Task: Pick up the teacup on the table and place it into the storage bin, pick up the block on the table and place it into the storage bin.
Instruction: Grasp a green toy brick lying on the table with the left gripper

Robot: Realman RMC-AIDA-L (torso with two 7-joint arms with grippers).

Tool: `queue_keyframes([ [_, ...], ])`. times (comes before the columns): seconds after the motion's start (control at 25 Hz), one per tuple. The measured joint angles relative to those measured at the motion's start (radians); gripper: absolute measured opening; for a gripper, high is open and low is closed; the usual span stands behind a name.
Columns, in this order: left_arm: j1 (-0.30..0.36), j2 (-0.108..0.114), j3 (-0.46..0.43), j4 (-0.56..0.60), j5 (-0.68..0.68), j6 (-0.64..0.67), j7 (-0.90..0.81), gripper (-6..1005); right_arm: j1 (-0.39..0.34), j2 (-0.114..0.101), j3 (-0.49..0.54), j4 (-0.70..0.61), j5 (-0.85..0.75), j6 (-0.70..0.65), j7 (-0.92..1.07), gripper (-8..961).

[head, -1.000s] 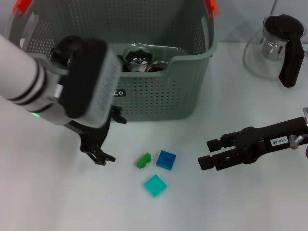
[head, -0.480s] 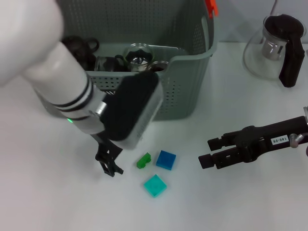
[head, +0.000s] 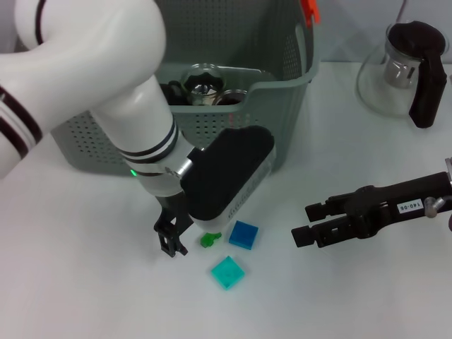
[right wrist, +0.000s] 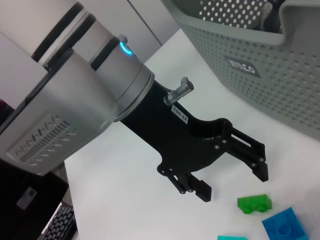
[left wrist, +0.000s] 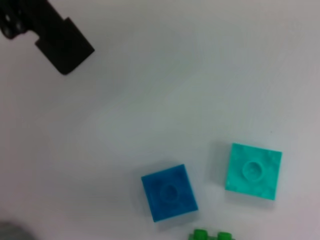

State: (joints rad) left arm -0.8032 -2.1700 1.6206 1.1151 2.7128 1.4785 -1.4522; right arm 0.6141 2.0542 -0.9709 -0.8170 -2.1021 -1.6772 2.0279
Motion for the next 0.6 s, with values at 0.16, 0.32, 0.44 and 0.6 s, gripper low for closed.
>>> queue_keyframes([
  [0.16,-0.025,-0.001,0.014,-0.025,-0.002,-0.005,0.013,916,-0.004,0.002,0.000,0.001,0.002,0.002,0.001,916],
  [0.32,-0.040,-0.002,0.031,-0.050,-0.005,-0.014,0.021,915,-0.005,0.003,0.000,0.007,0.003,0.005,-0.001,916],
  [0.44,-0.047,-0.002,0.044,-0.054,-0.006,-0.020,0.022,914,-0.005,0.004,0.000,0.010,0.003,0.007,-0.003,916],
  [0.6,-0.054,-0.003,0.057,-0.064,-0.008,-0.025,0.022,912,-0.007,0.005,0.001,0.010,0.004,0.009,-0.005,915],
])
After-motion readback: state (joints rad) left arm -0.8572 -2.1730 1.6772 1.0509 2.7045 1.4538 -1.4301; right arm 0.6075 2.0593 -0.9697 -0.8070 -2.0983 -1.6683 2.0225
